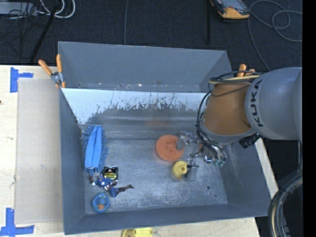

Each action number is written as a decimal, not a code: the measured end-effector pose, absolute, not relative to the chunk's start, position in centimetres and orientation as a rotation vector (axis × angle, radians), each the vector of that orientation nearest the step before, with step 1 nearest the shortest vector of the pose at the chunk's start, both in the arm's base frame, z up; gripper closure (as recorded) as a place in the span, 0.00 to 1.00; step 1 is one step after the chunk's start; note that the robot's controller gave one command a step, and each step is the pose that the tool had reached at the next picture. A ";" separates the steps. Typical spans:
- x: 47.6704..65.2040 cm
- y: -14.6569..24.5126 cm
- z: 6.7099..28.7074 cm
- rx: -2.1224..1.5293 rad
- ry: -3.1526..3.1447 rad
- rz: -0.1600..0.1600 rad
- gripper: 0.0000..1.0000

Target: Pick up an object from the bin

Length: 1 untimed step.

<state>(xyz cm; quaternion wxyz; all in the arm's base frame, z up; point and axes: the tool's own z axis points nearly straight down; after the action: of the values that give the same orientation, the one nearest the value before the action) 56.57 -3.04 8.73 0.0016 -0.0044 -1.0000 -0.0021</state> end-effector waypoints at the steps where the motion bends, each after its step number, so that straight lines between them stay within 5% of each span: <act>1: 58.2 6.1 7.3 -0.369 -3.123 -0.005 1.00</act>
Offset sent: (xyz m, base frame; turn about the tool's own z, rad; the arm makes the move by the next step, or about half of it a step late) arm 0.0000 0.0000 0.0000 0.0000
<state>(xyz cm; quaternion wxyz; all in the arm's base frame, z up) 58.16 6.08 7.25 -0.0017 -0.1175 -0.9931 -0.0017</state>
